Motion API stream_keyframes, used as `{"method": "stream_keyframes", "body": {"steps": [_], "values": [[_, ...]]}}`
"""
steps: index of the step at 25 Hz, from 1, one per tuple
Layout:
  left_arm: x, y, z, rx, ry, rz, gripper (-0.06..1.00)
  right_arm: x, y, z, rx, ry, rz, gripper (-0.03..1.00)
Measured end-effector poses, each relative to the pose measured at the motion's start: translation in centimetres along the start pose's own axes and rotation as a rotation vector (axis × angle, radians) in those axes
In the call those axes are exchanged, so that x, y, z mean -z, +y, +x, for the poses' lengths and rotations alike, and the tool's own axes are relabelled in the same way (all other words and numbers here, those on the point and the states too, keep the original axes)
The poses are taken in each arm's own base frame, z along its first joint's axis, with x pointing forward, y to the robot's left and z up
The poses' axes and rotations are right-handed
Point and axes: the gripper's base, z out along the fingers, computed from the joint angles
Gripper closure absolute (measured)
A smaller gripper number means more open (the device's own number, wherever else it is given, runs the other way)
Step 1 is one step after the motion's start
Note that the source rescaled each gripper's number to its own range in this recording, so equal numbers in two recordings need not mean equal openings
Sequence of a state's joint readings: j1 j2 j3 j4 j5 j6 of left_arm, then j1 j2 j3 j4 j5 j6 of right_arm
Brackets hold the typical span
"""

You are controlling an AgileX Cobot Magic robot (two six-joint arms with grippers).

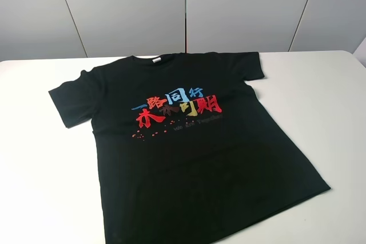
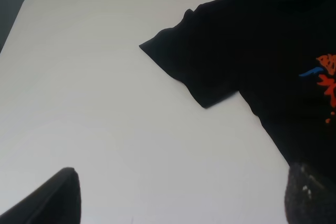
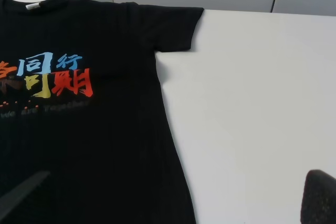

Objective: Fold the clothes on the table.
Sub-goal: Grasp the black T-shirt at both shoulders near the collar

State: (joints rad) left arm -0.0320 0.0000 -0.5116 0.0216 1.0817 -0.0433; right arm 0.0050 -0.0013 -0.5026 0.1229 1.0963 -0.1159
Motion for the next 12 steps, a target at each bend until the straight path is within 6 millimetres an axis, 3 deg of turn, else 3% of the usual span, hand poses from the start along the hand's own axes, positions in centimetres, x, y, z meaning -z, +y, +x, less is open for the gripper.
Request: {"method": "stream_keyframes", "body": {"steps": [12], "values": [[0.00,0.00,0.00,0.000,0.000,0.000,-0.06,0.00,0.00,0.00,0.000,0.000,0.000,-0.03]]}}
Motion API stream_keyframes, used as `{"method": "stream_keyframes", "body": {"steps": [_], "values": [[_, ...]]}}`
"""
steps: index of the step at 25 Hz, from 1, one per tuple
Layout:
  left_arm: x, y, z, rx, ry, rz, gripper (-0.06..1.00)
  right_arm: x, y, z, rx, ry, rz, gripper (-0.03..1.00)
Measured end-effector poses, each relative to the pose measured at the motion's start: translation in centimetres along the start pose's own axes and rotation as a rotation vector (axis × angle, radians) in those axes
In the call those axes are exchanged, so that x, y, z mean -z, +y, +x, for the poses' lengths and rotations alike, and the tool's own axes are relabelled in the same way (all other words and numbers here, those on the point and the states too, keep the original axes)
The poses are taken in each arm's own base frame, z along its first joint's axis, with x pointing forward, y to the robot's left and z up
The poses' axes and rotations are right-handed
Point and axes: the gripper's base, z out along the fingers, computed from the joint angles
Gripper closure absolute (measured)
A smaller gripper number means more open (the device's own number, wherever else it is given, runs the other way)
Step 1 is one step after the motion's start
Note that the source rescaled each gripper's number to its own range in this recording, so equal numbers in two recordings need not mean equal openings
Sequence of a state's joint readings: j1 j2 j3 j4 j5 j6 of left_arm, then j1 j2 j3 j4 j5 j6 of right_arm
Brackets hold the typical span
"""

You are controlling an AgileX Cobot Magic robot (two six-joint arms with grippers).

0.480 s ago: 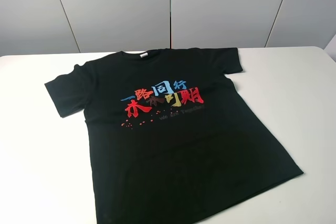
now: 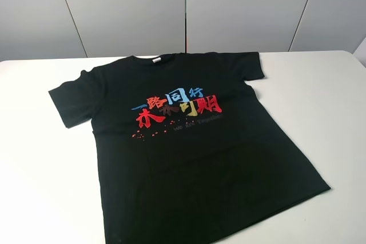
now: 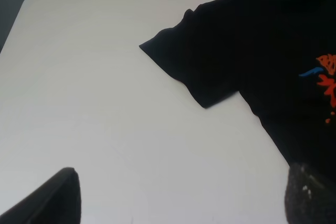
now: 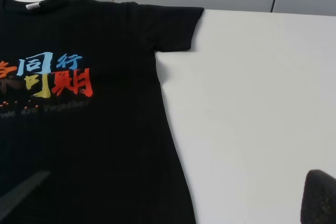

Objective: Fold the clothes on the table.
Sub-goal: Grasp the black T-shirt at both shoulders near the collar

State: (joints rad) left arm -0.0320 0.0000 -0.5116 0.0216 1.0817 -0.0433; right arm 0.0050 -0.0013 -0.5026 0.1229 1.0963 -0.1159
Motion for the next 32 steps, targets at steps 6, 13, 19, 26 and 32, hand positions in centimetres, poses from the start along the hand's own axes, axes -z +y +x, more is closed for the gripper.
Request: {"method": "stream_keyframes", "body": {"steps": [6,13,19,26,32], "values": [[0.00,0.00,0.00,0.000,0.000,0.000,-0.06,0.00,0.00,0.00,0.000,0.000,0.000,-0.03],[0.00,0.00,0.00,0.000,0.000,0.000,-0.06,0.00,0.00,0.00,0.000,0.000,0.000,-0.03],[0.00,0.00,0.00,0.002,0.000,0.000,-0.06,0.00,0.00,0.00,0.000,0.000,0.000,-0.03],[0.00,0.27,-0.01,-0.016,-0.001,-0.030,-0.06,0.00,0.00,0.00,0.000,0.000,0.000,-0.03],[0.01,0.31,-0.02,-0.018,-0.001,-0.034,-0.06,0.00,0.00,0.00,0.000,0.000,0.000,-0.03]]}}
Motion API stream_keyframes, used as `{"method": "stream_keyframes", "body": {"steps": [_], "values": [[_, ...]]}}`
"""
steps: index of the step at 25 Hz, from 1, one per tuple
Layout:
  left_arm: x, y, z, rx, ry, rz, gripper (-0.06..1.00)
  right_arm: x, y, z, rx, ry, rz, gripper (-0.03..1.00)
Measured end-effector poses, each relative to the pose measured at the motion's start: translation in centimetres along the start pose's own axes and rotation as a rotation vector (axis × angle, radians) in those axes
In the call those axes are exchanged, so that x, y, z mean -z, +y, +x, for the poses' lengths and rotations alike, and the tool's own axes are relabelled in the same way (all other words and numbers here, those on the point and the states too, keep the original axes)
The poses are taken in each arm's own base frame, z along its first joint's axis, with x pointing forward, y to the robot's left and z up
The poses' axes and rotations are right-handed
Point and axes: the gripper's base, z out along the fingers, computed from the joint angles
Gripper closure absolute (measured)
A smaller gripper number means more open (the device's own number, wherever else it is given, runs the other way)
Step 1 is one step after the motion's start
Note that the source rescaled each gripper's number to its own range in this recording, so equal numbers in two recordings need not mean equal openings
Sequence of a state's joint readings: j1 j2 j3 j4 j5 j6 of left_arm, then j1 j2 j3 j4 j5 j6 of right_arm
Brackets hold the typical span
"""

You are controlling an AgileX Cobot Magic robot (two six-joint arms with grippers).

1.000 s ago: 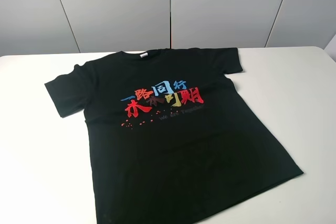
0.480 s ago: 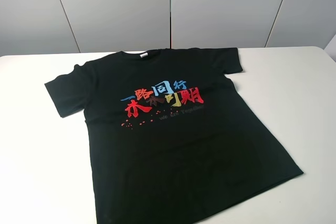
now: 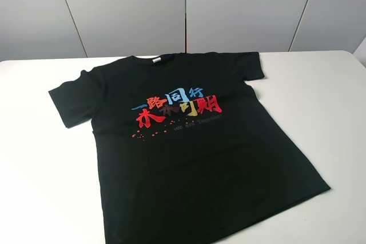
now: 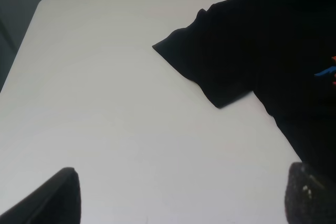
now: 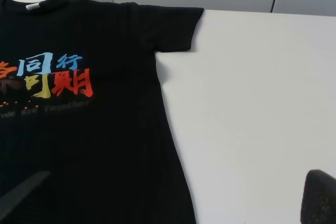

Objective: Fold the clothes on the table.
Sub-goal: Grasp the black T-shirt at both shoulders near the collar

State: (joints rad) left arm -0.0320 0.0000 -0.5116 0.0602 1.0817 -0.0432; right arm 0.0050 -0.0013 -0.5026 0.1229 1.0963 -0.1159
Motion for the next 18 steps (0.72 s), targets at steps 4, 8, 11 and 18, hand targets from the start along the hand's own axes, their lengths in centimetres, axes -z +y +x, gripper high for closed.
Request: {"method": "stream_keyframes", "body": {"steps": [4,8,11,18], "values": [[0.0,0.0,0.0,0.000,0.000,-0.003,-0.06,0.0,0.0,0.0,0.000,0.000,0.000,-0.03],[0.0,0.0,0.0,0.000,0.000,-0.003,-0.06,0.0,0.0,0.0,-0.001,0.000,-0.002,-0.03],[0.0,-0.1,0.0,0.004,0.000,0.008,-0.06,0.0,0.0,0.0,-0.009,0.000,-0.002,-0.03],[-0.1,-0.1,-3.6,-0.064,0.066,0.010,-0.06,0.2,-0.1,-2.7,-0.051,0.019,-0.007,-0.03]]}}
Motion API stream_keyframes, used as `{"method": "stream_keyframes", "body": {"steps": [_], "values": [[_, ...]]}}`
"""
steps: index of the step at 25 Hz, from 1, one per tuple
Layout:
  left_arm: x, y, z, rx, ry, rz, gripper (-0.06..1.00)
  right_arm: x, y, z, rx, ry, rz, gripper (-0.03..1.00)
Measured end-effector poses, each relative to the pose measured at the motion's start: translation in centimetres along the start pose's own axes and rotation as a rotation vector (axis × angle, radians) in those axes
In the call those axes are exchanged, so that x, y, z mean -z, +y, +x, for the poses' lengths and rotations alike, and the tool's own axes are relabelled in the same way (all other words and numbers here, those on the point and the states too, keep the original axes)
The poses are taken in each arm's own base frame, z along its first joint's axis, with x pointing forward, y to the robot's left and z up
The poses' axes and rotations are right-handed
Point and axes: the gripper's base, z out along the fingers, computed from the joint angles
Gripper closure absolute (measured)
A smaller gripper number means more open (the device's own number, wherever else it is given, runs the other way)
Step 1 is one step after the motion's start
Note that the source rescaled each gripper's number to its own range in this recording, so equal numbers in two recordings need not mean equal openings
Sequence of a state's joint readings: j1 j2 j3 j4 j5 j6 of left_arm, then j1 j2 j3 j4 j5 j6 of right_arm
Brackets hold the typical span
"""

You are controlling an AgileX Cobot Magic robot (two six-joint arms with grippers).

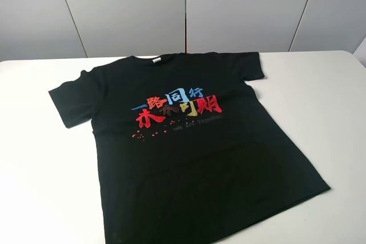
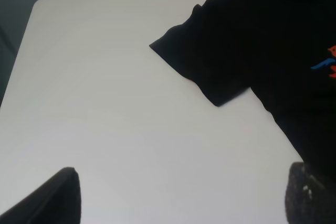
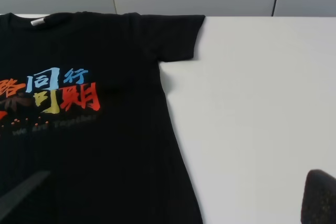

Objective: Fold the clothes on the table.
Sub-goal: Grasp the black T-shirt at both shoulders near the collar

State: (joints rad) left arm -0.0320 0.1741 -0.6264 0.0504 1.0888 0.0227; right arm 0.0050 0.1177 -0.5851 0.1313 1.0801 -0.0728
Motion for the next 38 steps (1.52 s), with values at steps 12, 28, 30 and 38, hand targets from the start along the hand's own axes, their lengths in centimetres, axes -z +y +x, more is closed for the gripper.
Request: {"method": "stream_keyframes", "body": {"steps": [12,28,30,38], "values": [[-8.9,-1.0,-7.6,-0.256,0.295,0.157,-0.06,-6.8,-0.1,-10.2,0.143,0.185,-0.104,-0.03],[-23.5,-6.3,-7.9,-0.592,0.608,0.422,-0.06,-23.9,-0.2,-15.7,0.334,0.460,-0.437,-0.03],[-25.0,-7.6,-7.2,-0.640,0.617,0.442,-0.06,-25.4,-0.1,-15.5,0.339,0.519,-0.477,-0.03],[-30.5,-12.2,-2.6,-0.769,0.705,0.520,-0.06,-29.9,2.7,-14.7,0.568,0.656,-0.538,-0.03]]}}
